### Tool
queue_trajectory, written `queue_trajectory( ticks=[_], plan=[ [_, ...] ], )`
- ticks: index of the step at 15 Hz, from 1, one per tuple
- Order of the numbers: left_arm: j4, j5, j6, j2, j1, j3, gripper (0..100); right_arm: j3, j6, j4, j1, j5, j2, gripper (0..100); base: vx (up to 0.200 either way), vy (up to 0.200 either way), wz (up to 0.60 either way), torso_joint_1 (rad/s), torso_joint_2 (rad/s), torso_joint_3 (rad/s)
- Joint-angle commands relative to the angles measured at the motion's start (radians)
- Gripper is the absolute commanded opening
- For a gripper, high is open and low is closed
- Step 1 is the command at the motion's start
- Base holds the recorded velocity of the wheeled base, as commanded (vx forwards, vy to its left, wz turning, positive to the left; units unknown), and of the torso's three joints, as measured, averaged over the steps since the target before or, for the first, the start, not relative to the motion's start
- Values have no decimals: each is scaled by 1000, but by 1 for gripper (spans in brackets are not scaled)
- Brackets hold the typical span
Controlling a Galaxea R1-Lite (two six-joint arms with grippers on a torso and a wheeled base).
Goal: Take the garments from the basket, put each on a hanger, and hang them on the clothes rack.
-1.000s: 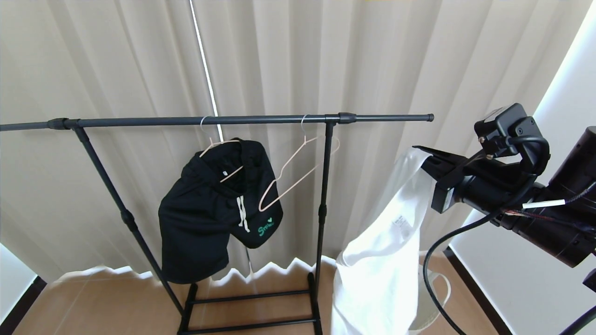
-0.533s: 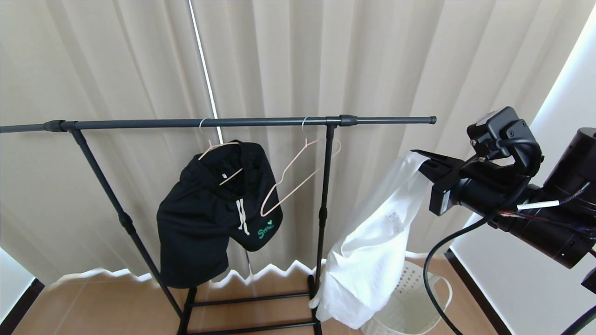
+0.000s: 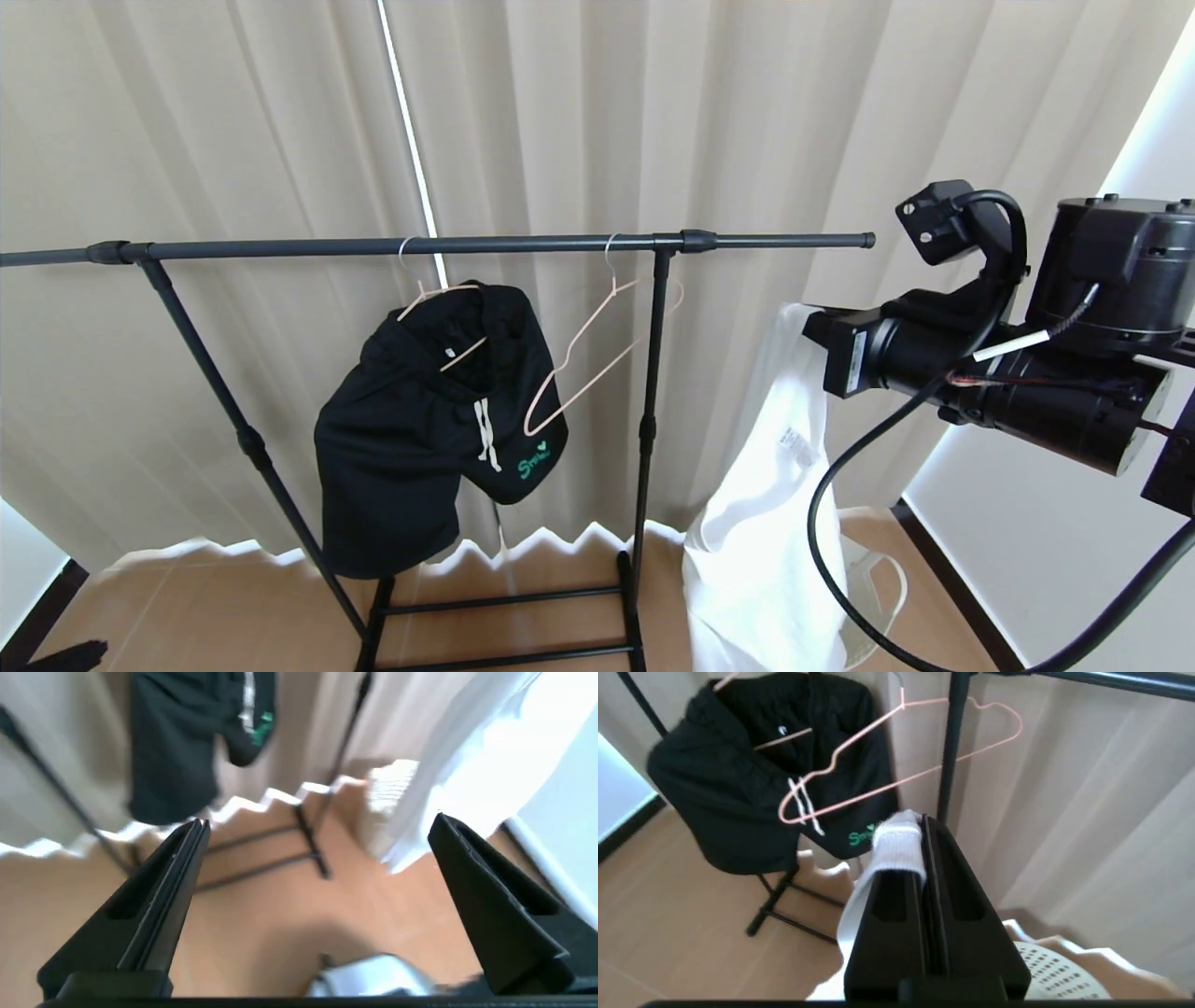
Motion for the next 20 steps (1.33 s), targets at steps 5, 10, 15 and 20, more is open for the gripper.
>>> queue_trajectory(
  ticks=[5, 10, 15, 20],
  plan=[
    [-91, -25, -256, 703, -357, -389, 100, -36, 26, 3, 29, -6, 15, 0, 0, 0, 0, 0, 0, 0],
    [-91, 13, -227, 935, -451, -539, 100, -42, 26, -5, 69, -15, 29, 0, 0, 0, 0, 0, 0, 0],
    [-87, 60, -121, 1076, -552, -677, 100, -148, 35, 5, 132, -262, 132, 0, 0, 0, 0, 0, 0, 0],
    [-91, 136, -91, 1153, -597, -708, 100, -149, 53, 8, 160, -284, 125, 0, 0, 0, 0, 0, 0, 0]
  ],
)
